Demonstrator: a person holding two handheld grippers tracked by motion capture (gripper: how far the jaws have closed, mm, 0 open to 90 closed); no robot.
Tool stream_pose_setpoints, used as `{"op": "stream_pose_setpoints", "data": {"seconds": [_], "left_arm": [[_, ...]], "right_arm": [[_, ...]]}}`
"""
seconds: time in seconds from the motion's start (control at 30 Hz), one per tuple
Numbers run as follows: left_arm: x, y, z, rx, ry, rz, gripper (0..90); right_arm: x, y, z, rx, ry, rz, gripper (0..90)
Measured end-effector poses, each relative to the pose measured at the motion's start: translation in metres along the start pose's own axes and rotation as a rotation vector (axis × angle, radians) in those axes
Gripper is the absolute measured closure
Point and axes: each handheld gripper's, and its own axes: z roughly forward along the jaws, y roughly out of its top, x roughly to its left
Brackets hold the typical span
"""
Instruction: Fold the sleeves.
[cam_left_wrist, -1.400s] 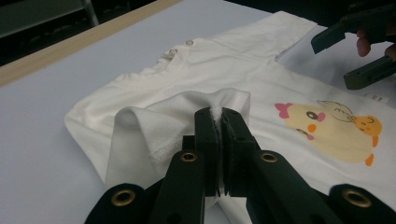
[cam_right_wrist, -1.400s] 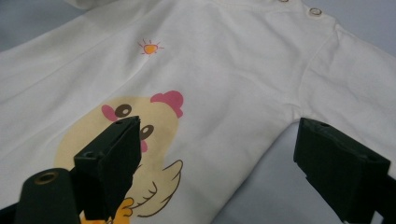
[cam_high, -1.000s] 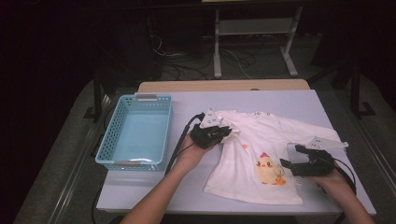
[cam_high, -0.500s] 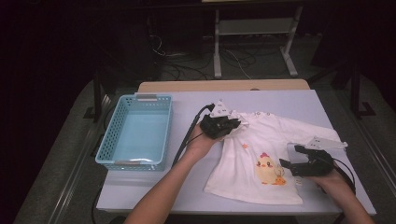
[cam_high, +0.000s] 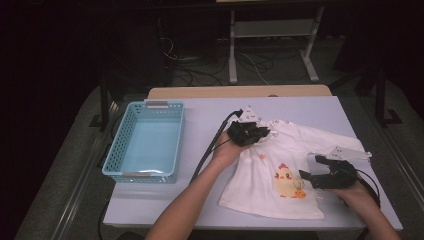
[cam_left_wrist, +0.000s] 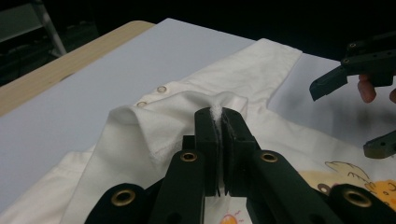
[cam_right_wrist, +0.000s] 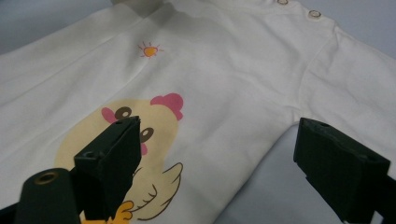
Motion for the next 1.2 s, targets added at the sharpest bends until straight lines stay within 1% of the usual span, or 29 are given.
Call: {"op": "stream_pose_setpoints", "data": {"seconds": [0.2, 0.33, 0.5, 0.6, 0.8, 0.87, 0.9, 1.0, 1.03, 1.07, 1.17, 1.2], "left_arm": [[-0.002, -0.001, 0.011, 0.007, -0.019, -0.003, 85.0], [-0.002, -0.004, 0.018, 0.008, -0.050, -0.025, 84.9], [-0.004, -0.010, 0.029, 0.022, -0.068, -0.042, 84.9], [-0.005, -0.014, 0.037, 0.033, -0.079, -0.054, 84.8], [-0.007, -0.023, 0.051, 0.081, -0.106, -0.059, 83.8], [-0.007, -0.025, 0.053, 0.089, -0.102, -0.058, 82.1], [-0.007, -0.025, 0.053, 0.086, -0.106, -0.061, 79.7], [-0.007, -0.024, 0.051, 0.081, -0.100, -0.062, 68.0], [-0.007, -0.023, 0.050, 0.082, -0.096, -0.063, 62.1], [-0.007, -0.022, 0.048, 0.085, -0.095, -0.062, 56.3], [-0.006, -0.020, 0.039, 0.091, -0.084, -0.059, 44.9], [-0.005, -0.020, 0.036, 0.089, -0.082, -0.064, 42.4]], "right_arm": [[0.000, 0.000, 0.000, -0.002, 0.001, -0.002, 14.3], [0.000, 0.001, 0.000, -0.003, 0.002, -0.004, 14.3], [0.000, 0.001, 0.000, -0.004, 0.001, -0.003, 14.3], [0.001, 0.001, 0.001, -0.002, 0.002, -0.005, 14.3], [0.000, 0.000, 0.001, 0.000, 0.002, -0.005, 14.3], [0.000, 0.000, 0.001, 0.000, 0.002, -0.003, 14.3], [0.000, 0.000, 0.001, 0.000, 0.002, -0.004, 14.3], [0.000, 0.000, 0.001, -0.002, 0.003, -0.004, 14.3], [0.000, 0.000, 0.001, -0.002, 0.002, -0.003, 14.3], [-0.001, 0.000, 0.001, -0.002, 0.002, -0.003, 14.3], [-0.001, 0.000, 0.000, -0.004, 0.002, -0.002, 14.3], [-0.001, 0.000, 0.000, -0.003, 0.002, -0.002, 14.3]]}}
